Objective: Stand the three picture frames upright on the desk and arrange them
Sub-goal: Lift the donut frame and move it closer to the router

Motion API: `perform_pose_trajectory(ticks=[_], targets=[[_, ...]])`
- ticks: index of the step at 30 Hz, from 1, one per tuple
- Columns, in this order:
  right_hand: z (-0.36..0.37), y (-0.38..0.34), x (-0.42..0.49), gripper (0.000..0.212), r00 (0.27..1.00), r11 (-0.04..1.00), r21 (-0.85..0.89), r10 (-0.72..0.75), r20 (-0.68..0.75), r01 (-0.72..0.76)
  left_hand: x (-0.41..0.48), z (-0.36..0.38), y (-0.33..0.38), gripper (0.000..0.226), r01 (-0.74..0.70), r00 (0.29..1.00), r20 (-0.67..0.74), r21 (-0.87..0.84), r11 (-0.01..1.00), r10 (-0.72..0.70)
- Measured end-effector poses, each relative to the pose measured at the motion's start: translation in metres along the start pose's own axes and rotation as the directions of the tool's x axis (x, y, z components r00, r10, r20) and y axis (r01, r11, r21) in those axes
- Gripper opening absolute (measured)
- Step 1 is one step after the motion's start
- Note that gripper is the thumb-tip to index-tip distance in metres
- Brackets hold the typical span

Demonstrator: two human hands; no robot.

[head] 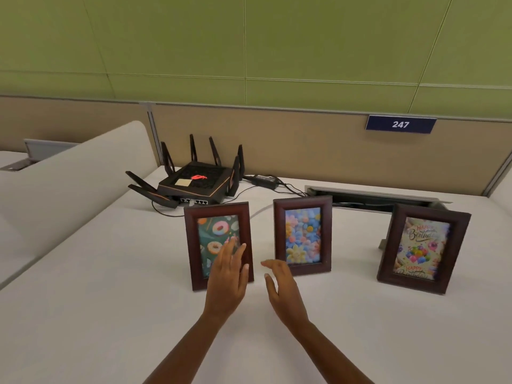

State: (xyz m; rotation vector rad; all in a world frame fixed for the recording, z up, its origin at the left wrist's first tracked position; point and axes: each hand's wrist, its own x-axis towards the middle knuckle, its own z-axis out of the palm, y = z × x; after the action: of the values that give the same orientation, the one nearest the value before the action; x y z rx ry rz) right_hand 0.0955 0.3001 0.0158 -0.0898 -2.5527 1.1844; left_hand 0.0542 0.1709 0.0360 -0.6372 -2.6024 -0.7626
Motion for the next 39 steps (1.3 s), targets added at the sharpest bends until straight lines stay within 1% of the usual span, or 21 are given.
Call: perform_pose_trajectory(ticks=[2,3,6,9,11,14,17,22,26,27,30,33,35,37,39], targets=[[0.010,-0.005,0.005,0.034,1.000,1.000,0.003,-0.012,-0.001,0.012,0.002,-0.008,-0.013,0.063,0.040,0.999,-0.034,-0.024,0.999,-0.041],[0.015,-0.007,0.007,0.037,1.000,1.000,0.010,-0.005,0.003,0.005,0.002,-0.010,-0.019,0.062,0.069,0.996,-0.052,-0.043,0.997,-0.071],[0.030,-0.010,0.013,0.047,0.999,0.998,0.042,0.047,0.004,-0.047,0.003,-0.010,-0.041,0.048,0.163,0.974,-0.139,-0.106,0.981,-0.177],[0.042,-0.012,0.016,0.052,0.996,0.992,0.084,0.093,-0.006,-0.092,0.006,-0.010,-0.059,0.056,0.265,0.941,-0.174,-0.151,0.952,-0.290],[0.047,-0.013,0.019,0.054,0.991,0.985,0.118,0.130,-0.008,-0.128,0.008,-0.011,-0.067,0.060,0.332,0.921,-0.143,-0.198,0.922,-0.363],[0.051,-0.014,0.027,0.056,0.975,0.954,0.209,0.222,-0.004,-0.216,0.010,-0.010,-0.079,0.063,0.408,0.896,-0.045,-0.310,0.858,-0.442],[0.052,-0.015,0.036,0.052,0.958,0.911,0.303,0.286,0.024,-0.279,0.010,-0.009,-0.088,0.057,0.437,0.891,0.069,-0.392,0.809,-0.448],[0.051,-0.010,0.051,0.035,0.931,0.859,0.363,0.350,0.103,-0.363,0.010,-0.008,-0.098,0.046,0.485,0.874,0.234,-0.488,0.726,-0.426],[0.047,-0.015,0.063,0.011,0.919,0.771,0.503,0.348,0.184,-0.392,0.014,-0.011,-0.107,0.034,0.510,0.859,0.289,-0.562,0.652,-0.423],[0.047,-0.018,0.066,0.008,0.918,0.753,0.525,0.344,0.199,-0.396,0.016,-0.013,-0.109,0.032,0.512,0.858,0.304,-0.572,0.641,-0.414],[0.047,-0.026,0.073,0.007,0.912,0.713,0.571,0.343,0.224,-0.408,0.018,-0.017,-0.116,0.031,0.500,0.866,0.337,-0.571,0.651,-0.369],[0.056,-0.033,0.078,0.007,0.917,0.694,0.599,0.319,0.240,-0.399,0.019,-0.024,-0.127,0.032,0.483,0.876,0.331,-0.571,0.664,-0.352],[0.065,-0.038,0.081,0.015,0.919,0.680,0.617,0.305,0.251,-0.395,0.020,-0.030,-0.137,0.031,0.470,0.883,0.313,-0.580,0.666,-0.350],[0.075,-0.045,0.086,0.028,0.918,0.659,0.639,0.293,0.268,-0.397,0.021,-0.037,-0.148,0.030,0.461,0.887,0.294,-0.583,0.669,-0.355],[0.084,-0.056,0.092,0.029,0.922,0.649,0.654,0.270,0.279,-0.388,0.022,-0.045,-0.160,0.030,0.456,0.889,0.277,-0.590,0.666,-0.364]])
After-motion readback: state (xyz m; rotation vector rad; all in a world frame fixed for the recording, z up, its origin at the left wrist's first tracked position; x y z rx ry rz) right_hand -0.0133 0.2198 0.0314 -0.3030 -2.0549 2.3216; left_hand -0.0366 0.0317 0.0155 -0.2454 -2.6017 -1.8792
